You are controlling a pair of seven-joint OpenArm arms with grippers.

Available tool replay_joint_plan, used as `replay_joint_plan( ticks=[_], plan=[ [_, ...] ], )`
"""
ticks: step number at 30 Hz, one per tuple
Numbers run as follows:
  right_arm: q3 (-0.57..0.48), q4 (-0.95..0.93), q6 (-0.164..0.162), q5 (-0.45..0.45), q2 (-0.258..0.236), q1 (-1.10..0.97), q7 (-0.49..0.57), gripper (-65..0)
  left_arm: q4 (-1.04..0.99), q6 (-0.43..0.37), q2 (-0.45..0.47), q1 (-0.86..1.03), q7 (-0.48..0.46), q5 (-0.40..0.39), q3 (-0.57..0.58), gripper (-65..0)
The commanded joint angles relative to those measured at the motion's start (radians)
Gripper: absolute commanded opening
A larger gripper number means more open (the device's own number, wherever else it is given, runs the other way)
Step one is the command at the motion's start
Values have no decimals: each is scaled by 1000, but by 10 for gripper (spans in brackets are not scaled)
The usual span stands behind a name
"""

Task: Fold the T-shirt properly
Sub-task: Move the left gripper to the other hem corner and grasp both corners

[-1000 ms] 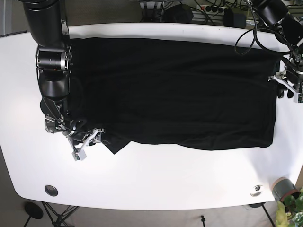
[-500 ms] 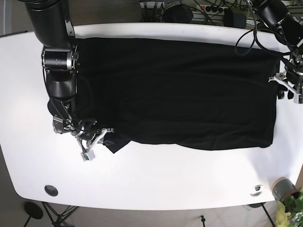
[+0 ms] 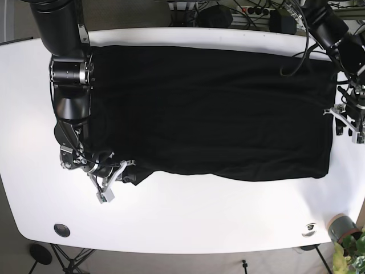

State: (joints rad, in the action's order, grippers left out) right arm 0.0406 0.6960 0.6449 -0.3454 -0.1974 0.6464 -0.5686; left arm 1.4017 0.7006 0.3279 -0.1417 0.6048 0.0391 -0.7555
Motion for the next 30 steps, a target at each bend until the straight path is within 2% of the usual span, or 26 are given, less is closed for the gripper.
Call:
replay_joint_plan(
  ticks=[1,4,7,10,14,18,23,30],
  plan=[
    [5,75,6,-21,-9,22,-6,-626,-38,-2,23,-60,-18,-5,-3,-419],
    [5,121,6,-21,-9,16,-21,-626,-91,-2,24,-109,-18,-5,1,-390],
    [5,141,6,-21,-9,2,-37,-626,-160,-3,29,-181,-18,-5,41,-286],
    [5,150,6,-27,-9,-4,-38,-626,-230,-68,41,-238,-23,-6,86,-218],
    [8,207,6,-30,-10,-21,-87,-626,-327,-151,50,-309,-30,-8,118,-206],
    [46,267,6,-21,-7,-35,-101,-626,-474,-223,53,-387,-119,-5,161,-206],
    [55,307,6,-21,-6,-38,-155,-626,-632,-327,101,-445,-220,-8,233,-204],
    [55,324,6,-30,-9,-38,-159,-626,-842,-344,122,-536,-326,-6,288,-204]
  ],
)
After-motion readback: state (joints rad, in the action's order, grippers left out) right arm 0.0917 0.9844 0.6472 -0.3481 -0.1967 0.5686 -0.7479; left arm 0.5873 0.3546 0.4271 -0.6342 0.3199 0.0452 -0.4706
